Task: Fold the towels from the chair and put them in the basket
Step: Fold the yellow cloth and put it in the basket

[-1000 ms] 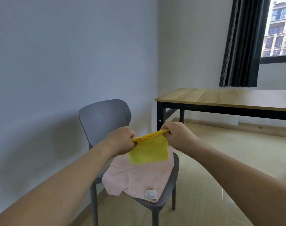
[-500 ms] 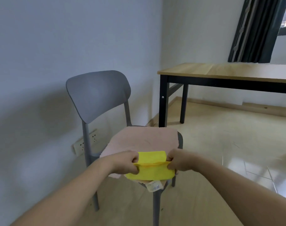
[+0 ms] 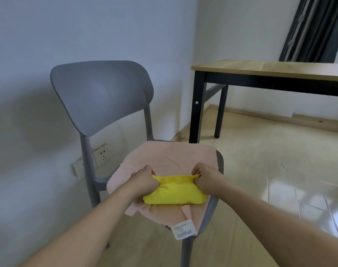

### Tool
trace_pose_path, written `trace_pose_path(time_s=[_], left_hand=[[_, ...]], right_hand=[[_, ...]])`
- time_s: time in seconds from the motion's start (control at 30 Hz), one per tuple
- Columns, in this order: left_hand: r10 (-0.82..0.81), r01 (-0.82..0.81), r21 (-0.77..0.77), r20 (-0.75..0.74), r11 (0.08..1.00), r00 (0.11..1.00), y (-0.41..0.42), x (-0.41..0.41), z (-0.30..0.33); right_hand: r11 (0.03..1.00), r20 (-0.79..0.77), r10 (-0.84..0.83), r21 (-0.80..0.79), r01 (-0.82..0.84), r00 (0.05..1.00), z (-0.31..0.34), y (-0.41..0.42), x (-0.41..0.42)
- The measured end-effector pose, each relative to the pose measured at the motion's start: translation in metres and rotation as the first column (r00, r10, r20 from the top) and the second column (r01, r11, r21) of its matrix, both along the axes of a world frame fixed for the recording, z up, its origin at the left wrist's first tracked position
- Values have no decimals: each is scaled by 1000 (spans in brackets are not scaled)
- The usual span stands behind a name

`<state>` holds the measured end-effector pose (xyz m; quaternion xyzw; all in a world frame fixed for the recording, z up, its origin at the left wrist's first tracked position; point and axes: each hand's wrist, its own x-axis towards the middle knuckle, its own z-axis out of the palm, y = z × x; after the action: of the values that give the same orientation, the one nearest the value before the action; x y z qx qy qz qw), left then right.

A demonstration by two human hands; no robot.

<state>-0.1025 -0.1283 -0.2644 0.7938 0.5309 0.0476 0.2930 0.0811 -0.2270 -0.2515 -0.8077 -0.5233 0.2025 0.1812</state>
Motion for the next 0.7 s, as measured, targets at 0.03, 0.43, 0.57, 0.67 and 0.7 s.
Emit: trace_pose_path(time_s=[0.03,0.43,0.57,0.67,0.7], left_hand=[[-4,4,-9,19,1000,1000,-2,-1,3],[253,-83,-288,625,954,738,-88,-13,105],[326,-66,-377,684,924,653,-114,1,121],[337,-29,-428,665,903,666,-114,16,115],[347,-50,-426,658,903,668,-111,22,111]], right_hand=[[1000,-29,-13,13,13,1000,2,-2,-1],[942,-618,-186,108,317,764,105,-87,-33],[919,-601,-145,213,333,786,126,-102,-35],[870,-470,-107,382,311,876,124,-102,-26],[855,-416,-117,420,304,902,121,-100,-21]])
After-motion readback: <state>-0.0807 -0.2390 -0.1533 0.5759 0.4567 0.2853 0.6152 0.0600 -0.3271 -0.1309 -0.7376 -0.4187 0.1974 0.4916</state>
